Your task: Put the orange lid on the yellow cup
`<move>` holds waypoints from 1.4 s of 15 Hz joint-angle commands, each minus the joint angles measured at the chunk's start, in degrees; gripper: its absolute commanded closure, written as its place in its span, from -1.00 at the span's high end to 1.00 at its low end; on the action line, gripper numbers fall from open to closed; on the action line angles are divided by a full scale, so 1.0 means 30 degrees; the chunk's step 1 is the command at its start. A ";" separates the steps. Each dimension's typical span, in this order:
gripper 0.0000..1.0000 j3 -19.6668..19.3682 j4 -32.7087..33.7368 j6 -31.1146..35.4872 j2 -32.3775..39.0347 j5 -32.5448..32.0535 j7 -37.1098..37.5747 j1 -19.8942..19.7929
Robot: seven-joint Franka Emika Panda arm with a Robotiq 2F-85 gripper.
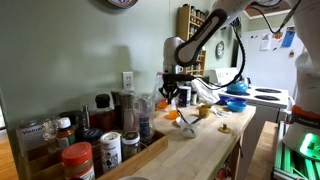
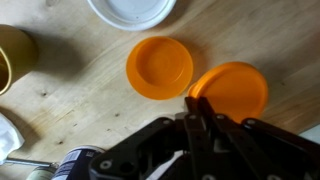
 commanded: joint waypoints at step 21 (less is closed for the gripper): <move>-0.96 0.0753 -1.0557 0.3681 -1.0152 0.5321 -1.6365 -0.4423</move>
